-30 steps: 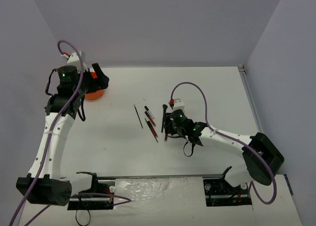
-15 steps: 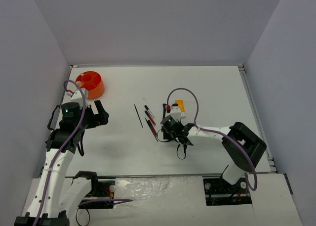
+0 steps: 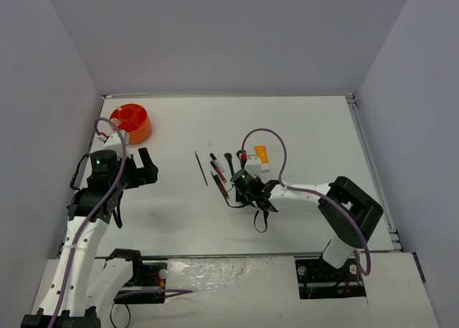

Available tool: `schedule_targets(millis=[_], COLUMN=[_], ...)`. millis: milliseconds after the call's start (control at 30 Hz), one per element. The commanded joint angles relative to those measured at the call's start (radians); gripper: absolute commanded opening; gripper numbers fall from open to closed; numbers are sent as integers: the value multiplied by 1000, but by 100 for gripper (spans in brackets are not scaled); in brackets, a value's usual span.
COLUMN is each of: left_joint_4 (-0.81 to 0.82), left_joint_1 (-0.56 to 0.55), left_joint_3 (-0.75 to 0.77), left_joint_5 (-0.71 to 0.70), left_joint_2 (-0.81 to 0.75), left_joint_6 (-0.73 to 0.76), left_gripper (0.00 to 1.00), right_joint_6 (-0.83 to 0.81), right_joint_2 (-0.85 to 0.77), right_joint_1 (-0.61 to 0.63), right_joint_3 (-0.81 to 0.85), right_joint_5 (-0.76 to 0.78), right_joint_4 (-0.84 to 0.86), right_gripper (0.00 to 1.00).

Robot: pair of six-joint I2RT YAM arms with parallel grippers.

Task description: Organize the makeup

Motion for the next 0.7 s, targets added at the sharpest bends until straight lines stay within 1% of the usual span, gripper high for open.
schedule_targets(millis=[0,200,333,433,533,667], left_joint_4=[33,29,34,34,32,35], left_joint_1=[-1,-1,-1,-1,-1,-1], left_joint_3=[27,27,27,28,26,23], left_joint_5=[-2,0,6,7,9,19], left_joint_2=[-3,-5,-3,0,1,1], left_joint_6=[14,14,12,14,14,13], left_gripper=[93,93,93,93,93,93], right_joint_6=[41,61,62,50,32,23], right_joint_2=[-48,-76,-85,-66,-43,-14], right_joint_1=[22,43,49,49,47,49], right_joint_3=[-25,-48,-54,-46,-31,-15], right_joint_5=[12,-2,-1,3,5,1], right_joint_4=[-49,-83,-92,-92,-91,-86], right_gripper=[34,34,31,26,19,15])
